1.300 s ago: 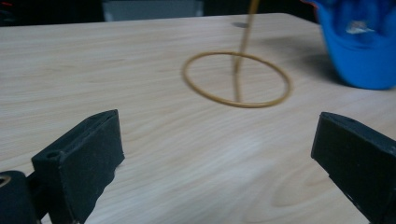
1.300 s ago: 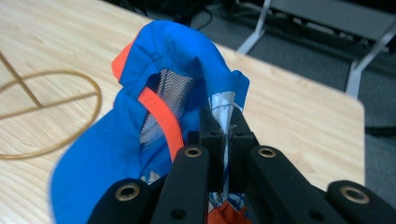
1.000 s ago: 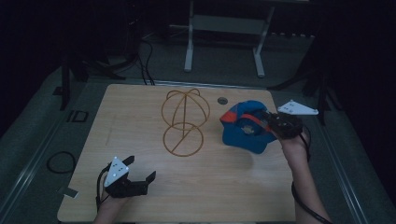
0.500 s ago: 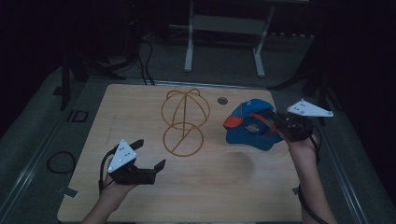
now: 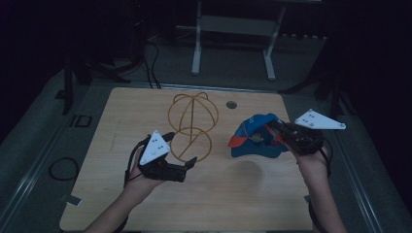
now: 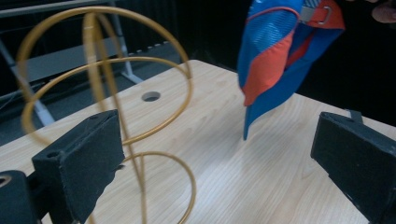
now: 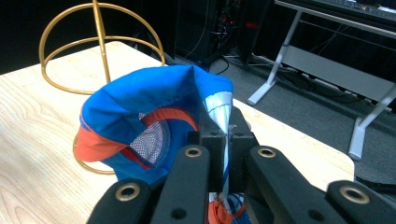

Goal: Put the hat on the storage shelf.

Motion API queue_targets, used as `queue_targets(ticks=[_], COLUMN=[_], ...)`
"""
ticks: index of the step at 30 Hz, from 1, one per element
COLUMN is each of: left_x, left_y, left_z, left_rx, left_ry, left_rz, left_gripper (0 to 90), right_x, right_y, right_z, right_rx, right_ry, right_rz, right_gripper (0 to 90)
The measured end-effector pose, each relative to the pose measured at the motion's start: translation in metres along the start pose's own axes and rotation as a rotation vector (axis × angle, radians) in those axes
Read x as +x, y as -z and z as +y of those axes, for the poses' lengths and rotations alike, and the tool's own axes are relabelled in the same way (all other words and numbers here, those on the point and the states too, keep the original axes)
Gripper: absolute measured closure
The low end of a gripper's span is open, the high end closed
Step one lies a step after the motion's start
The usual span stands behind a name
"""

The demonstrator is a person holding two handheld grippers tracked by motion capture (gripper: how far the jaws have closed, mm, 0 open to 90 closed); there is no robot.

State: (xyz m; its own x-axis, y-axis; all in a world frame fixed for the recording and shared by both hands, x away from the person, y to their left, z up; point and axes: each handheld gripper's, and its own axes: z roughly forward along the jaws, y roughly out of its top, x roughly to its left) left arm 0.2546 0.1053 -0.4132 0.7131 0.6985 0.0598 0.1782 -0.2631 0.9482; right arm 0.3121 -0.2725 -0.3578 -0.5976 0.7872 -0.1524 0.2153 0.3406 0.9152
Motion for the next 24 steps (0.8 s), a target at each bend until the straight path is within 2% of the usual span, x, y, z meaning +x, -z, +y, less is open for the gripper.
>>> queue_targets(ticks=[3,7,11,18,20,22,24], left_x=[-0.007,-0.016,-0.026,-0.041,-0.046,-0.050,-0.055], left_y=[-0.011,-0.025,-0.043,-0.069,-0.078,-0.087,-0.096], left_z=[0.008,0.021,0.037,0.056,0.061,0.066,0.070], left_rx=[-0.014,-0.020,-0.009,0.016,0.035,0.050,0.061], left_ry=[0.010,-0.011,-0.060,-0.108,-0.132,-0.125,-0.142], left_rz=[-0.037,-0.063,-0.067,-0.099,-0.090,-0.090,-0.081], left_gripper=[3.0,3.1,3.1,5.1,5.5,6.3,9.0], right_x=[0.005,0.009,0.014,0.017,0.018,0.019,0.019], right_y=[0.001,0.001,0.002,0.004,0.005,0.006,0.006], right_z=[0.000,0.001,0.004,0.009,0.011,0.012,0.013], right_rx=[-0.007,-0.012,-0.013,-0.015,-0.018,-0.019,-0.022], right_ry=[0.007,0.013,0.023,0.041,0.043,0.047,0.051], right_rz=[0.006,0.013,0.022,0.030,0.033,0.036,0.035], right_gripper=[89.1,89.1,89.1,89.1,89.0,89.1,89.0])
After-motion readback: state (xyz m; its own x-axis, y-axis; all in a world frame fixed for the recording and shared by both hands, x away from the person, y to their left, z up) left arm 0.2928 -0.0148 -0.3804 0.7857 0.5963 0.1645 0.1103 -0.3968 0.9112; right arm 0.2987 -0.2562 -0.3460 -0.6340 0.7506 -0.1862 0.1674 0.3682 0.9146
